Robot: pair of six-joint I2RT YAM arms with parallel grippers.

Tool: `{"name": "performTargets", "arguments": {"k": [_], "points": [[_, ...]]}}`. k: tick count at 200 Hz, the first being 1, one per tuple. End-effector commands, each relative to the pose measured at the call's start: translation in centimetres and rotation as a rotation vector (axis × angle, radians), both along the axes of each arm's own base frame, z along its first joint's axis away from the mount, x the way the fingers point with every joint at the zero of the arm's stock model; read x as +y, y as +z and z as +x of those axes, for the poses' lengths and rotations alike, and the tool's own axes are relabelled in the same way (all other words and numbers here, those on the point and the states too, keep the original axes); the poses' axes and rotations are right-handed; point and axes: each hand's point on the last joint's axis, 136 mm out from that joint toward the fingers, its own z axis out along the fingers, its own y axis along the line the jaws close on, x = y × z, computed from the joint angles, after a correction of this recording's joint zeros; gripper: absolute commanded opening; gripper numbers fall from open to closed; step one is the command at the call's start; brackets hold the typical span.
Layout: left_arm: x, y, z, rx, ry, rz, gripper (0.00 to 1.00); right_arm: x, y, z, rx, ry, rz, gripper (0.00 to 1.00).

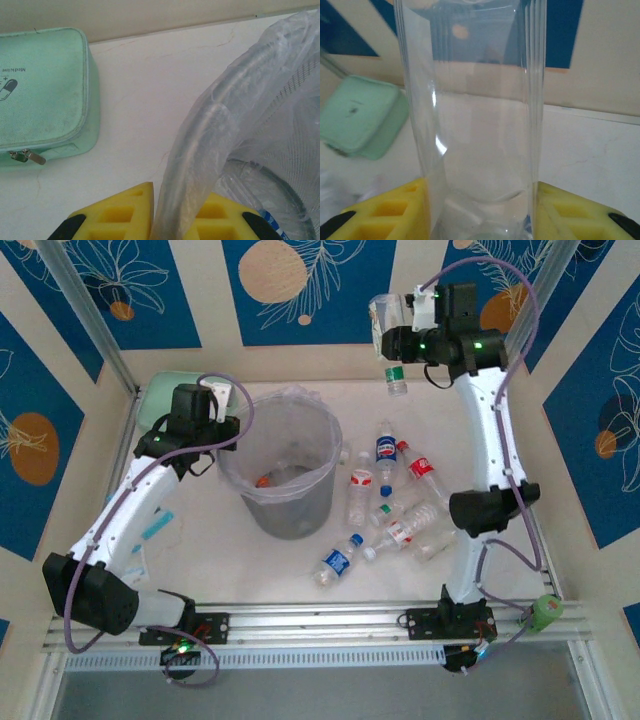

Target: Put the plastic bottles in the bin

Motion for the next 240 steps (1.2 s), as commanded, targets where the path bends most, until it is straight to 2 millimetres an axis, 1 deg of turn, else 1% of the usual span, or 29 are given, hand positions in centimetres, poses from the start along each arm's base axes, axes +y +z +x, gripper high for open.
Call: {"name": "performTargets", "arguments": {"k": [1,22,34,47,64,79,89,101,116,140,163,212,240], "points": [[0.2,-4.3,-0.3,0.119,0.002,0.045,0.00,3.0,2.0,-5.1,0.041,0.113,0.098,0.36],[0.2,-4.5,-0.2,0.121,0.002,0.049,0.00,6.2,3.5,-8.3,0.006,0.199,0.112,0.34],[0.2,-4.7,-0.1,0.125,0.001,0.054,0.00,8.0,3.8,-9.5,-0.009,0.223,0.084,0.32],[0.2,-4.9,-0.1,0.131,-0.001,0.054,0.00,9.8,3.9,-10.5,-0.040,0.231,0.013,0.32],[-0.1,-4.7,-0.2,0.128,-0.008,0.038,0.00,12.7,3.7,-11.9,-0.035,0.290,-0.012,0.31],[0.0,-4.7,-0.2,0.122,-0.004,0.046,0.00,15.1,2.9,-12.8,-0.017,0.344,-0.027,0.29],[0.2,-4.7,-0.2,0.122,0.000,0.060,0.00,16.4,2.3,-13.2,-0.003,0.371,-0.040,0.27],[0.4,-4.7,-0.2,0.120,0.004,0.064,0.00,17.9,1.0,-13.5,0.025,0.396,-0.057,0.25],[0.3,-4.4,-0.2,0.113,0.001,0.055,0.00,19.2,-0.8,-13.7,0.063,0.409,-0.088,0.23],[0.3,-4.0,-0.3,0.103,0.002,0.050,0.00,20.4,-3.8,-14.1,0.116,0.404,-0.173,0.17],[0.3,-3.8,-0.4,0.094,0.006,0.053,0.00,21.7,-6.9,-14.4,0.195,0.426,-0.178,0.15],[0.4,-3.7,-0.4,0.090,0.009,0.058,0.00,22.8,-13.6,-15.5,0.364,0.431,-0.200,0.14],[0.2,-3.9,-0.4,0.095,0.005,0.055,0.00,22.5,-17.1,-15.0,0.435,0.387,-0.232,0.14]]}}
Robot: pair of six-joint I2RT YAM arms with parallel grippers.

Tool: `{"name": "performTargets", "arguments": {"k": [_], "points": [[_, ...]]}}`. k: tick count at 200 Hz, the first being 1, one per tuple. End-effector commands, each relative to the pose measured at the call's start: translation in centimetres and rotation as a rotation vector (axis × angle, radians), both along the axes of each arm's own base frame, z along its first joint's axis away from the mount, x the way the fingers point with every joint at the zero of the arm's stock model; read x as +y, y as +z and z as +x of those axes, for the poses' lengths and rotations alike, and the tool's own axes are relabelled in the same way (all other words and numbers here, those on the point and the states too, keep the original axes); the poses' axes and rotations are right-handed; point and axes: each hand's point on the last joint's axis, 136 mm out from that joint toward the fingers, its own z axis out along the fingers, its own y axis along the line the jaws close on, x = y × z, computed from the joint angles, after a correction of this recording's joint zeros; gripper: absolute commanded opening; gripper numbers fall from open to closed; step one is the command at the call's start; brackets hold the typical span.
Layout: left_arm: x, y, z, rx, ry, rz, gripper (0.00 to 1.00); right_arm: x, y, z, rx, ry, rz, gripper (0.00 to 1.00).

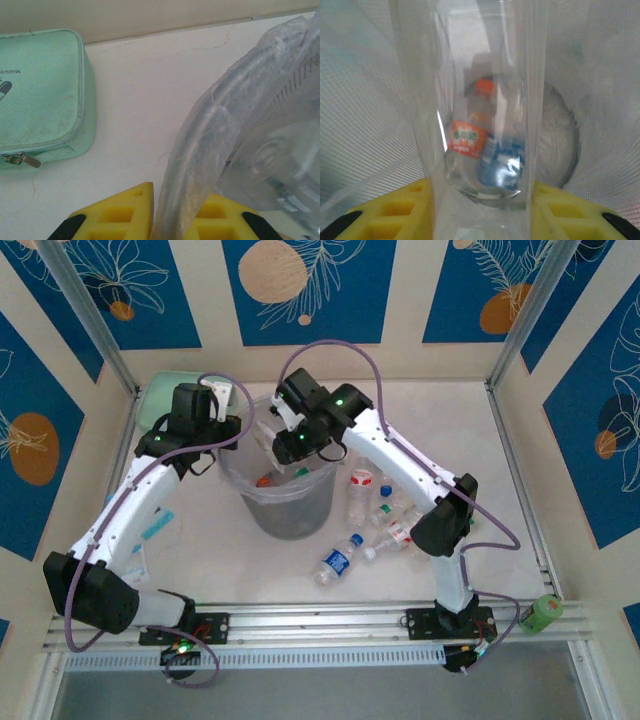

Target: Put the plastic bottles in the bin

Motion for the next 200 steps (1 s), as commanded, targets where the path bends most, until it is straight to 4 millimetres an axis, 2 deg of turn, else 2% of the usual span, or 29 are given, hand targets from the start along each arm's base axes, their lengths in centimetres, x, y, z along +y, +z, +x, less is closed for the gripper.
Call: {"name": "performTargets", "arguments": {"k": [1,72,118,130,144,160,182,200], "points": [[0.5,-3.9,-0.5,0.097,0.014,0.066,0.00,0.6,-0.6,0.1,0.024,-0.034,0.035,0.14],[0.2,-3.6,-0.7,0.085,0.002,0.068,0.00,1.7,-9.3,1.3,0.107,-0.089,-0.044,0.24],[0.0,-3.7,-0.7,0.083,-0.003,0.077,0.00,2.0,-12.7,1.0,0.142,-0.120,-0.028,0.33],[-0.1,-3.7,-0.8,0.083,-0.007,0.080,0.00,2.4,-13.4,0.7,0.142,-0.109,0.008,0.39],[-0.1,-3.6,-0.8,0.079,-0.008,0.082,0.00,2.4,-13.6,0.7,0.123,-0.101,0.014,0.46],[0.0,-3.4,-0.9,0.071,-0.005,0.086,0.00,2.3,-12.9,0.7,0.085,-0.093,0.010,0.56],[0.1,-3.5,-0.8,0.067,0.000,0.101,0.00,2.2,-10.8,0.7,0.045,-0.078,0.021,0.71],[0.1,-3.5,-0.8,0.065,-0.001,0.102,0.00,2.0,-8.7,0.5,0.012,-0.058,0.035,0.79]]}}
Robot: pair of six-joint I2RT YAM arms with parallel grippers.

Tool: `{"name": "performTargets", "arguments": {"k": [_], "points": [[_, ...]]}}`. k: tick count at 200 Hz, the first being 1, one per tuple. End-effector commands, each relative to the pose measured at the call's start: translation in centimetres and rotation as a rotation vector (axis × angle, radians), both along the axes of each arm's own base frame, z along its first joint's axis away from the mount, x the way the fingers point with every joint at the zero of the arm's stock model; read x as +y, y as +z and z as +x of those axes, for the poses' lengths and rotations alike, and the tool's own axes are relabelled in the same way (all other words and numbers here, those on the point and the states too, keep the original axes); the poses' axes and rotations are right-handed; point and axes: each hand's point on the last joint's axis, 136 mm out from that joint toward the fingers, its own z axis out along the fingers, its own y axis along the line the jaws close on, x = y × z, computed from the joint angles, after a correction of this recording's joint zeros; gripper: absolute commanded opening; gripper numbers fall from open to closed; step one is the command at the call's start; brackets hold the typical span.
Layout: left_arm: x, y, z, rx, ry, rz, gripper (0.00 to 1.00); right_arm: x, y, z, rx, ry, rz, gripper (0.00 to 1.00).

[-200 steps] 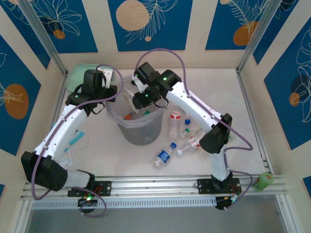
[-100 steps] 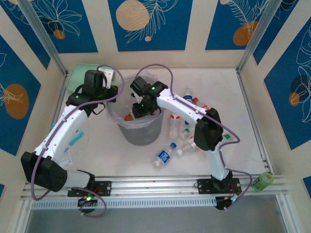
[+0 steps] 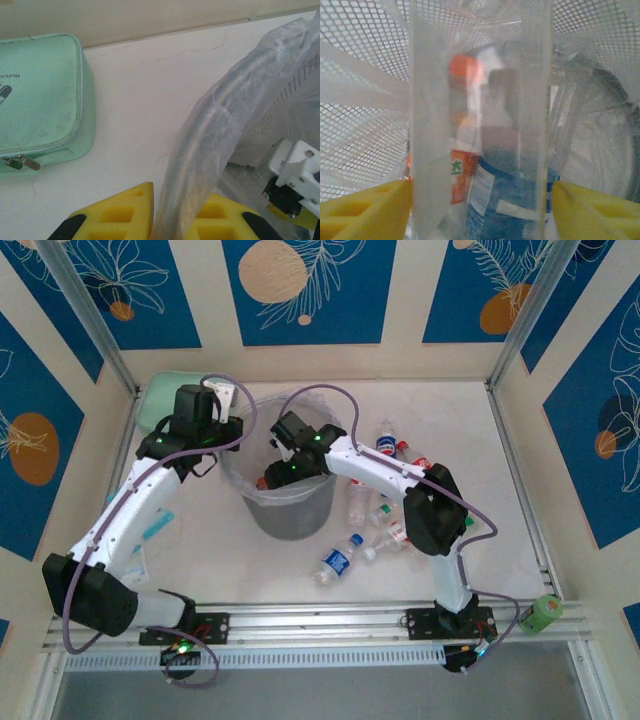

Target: Put the plastic bottles in the bin

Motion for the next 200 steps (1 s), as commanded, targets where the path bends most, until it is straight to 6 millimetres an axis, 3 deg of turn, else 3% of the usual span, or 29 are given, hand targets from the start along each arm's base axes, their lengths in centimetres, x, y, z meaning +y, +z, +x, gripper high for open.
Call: {"name": "performTargets", "arguments": {"k": [1,23,80,118,130,150,171,189,200], "points": [[0.8,-3.7,-0.4,0.079,0.016,0.091,0.00,-0.1,3.4,-0.3,-0.069,0.026,0.030,0.79],[0.8,-3.6,-0.5,0.074,0.015,0.096,0.00,-0.7,7.5,-0.8,-0.107,0.055,0.053,0.83],[0.9,-3.6,-0.4,0.067,0.017,0.103,0.00,-4.5,18.4,-2.1,-0.248,0.083,0.096,0.86],[1.0,-3.4,-0.5,0.058,0.021,0.104,0.00,-9.4,22.7,-2.7,-0.352,0.000,0.093,0.85],[1.1,-3.5,-0.4,0.058,0.021,0.111,0.00,-11.3,23.1,-2.8,-0.375,-0.031,0.090,0.84],[1.1,-3.7,-0.4,0.062,0.023,0.120,0.00,-15.5,21.6,-2.1,-0.413,-0.113,0.014,0.83],[1.2,-3.6,-0.4,0.061,0.023,0.120,0.00,-22.5,18.2,-0.9,-0.367,-0.281,-0.079,0.83],[1.0,-3.4,-0.5,0.055,0.019,0.107,0.00,-29.2,13.9,0.5,-0.292,-0.444,-0.108,0.82],[0.9,-3.3,-0.5,0.056,0.015,0.103,0.00,-32.2,11.3,1.2,-0.227,-0.535,-0.089,0.82]]}}
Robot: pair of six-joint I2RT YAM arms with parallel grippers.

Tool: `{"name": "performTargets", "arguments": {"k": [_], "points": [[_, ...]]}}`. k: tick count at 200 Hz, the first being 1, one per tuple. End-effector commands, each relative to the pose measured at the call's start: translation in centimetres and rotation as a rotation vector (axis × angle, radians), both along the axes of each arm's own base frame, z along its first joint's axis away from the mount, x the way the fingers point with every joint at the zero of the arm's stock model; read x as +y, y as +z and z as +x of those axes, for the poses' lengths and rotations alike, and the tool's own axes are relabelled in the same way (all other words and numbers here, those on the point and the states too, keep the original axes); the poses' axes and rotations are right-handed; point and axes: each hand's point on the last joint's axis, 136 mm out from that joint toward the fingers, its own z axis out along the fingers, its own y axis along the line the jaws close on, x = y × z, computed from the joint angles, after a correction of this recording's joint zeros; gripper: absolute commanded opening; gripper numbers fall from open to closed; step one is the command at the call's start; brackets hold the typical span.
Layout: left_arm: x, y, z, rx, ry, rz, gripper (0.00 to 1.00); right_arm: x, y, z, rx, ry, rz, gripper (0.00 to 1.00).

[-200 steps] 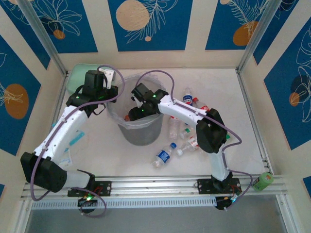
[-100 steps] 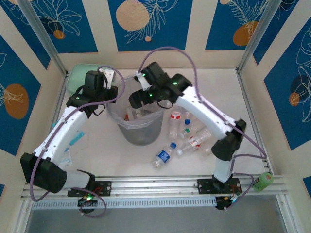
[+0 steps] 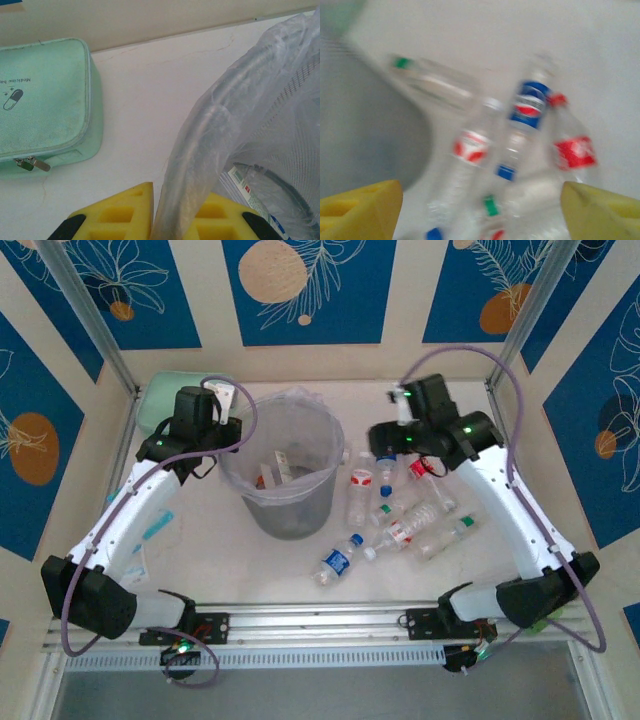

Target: Put the plastic bottles in the bin

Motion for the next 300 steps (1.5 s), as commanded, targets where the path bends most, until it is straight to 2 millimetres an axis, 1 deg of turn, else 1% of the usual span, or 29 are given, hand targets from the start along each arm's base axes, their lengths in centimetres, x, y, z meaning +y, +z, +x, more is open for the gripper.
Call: {"name": "performTargets", "arguments": {"k": [1,13,20,27,52,78,115,149,172,192,217,240,269,300], "points": [[0.5,-3.4,-0.5,0.080,0.008,0.070,0.00,-5.9,-4.6,1.0,0.083,-0.149,0.029,0.82],[0.5,-3.4,-0.5,0.081,0.007,0.063,0.00,-7.9,-7.4,1.4,0.141,-0.201,0.052,0.81],[0.4,-3.4,-0.5,0.083,0.005,0.060,0.00,-8.7,-8.7,1.5,0.170,-0.215,0.048,0.82],[0.4,-3.4,-0.5,0.083,0.004,0.058,0.00,-9.1,-9.9,1.7,0.198,-0.217,0.045,0.83],[0.2,-3.5,-0.5,0.088,0.000,0.057,0.00,-9.4,-13.1,2.3,0.286,-0.200,0.044,0.89],[0.3,-3.7,-0.5,0.089,0.004,0.067,0.00,-9.7,-16.2,3.0,0.371,-0.199,0.030,0.92],[0.3,-3.4,-0.5,0.083,0.002,0.064,0.00,-10.6,-19.4,4.9,0.416,-0.231,0.027,0.92],[0.2,-3.1,-0.6,0.073,0.001,0.063,0.00,-11.1,-21.5,6.1,0.440,-0.234,0.023,0.91],[0.4,-3.0,-0.6,0.069,0.004,0.068,0.00,-12.6,-22.9,6.7,0.455,-0.267,-0.010,0.90],[0.3,-3.1,-0.6,0.071,0.002,0.066,0.00,-13.7,-23.7,7.3,0.461,-0.292,-0.025,0.89],[0.2,-3.1,-0.7,0.073,-0.002,0.063,0.00,-15.0,-24.1,7.8,0.453,-0.336,-0.013,0.84],[0.2,-3.5,-0.5,0.081,0.002,0.075,0.00,-15.8,-23.3,7.8,0.425,-0.374,0.011,0.74],[0.0,-4.0,-0.4,0.098,-0.004,0.064,0.00,-16.6,-22.4,8.1,0.396,-0.396,0.000,0.70],[0.0,-4.1,-0.4,0.100,-0.003,0.066,0.00,-17.2,-21.8,8.4,0.377,-0.418,0.022,0.60]]}}
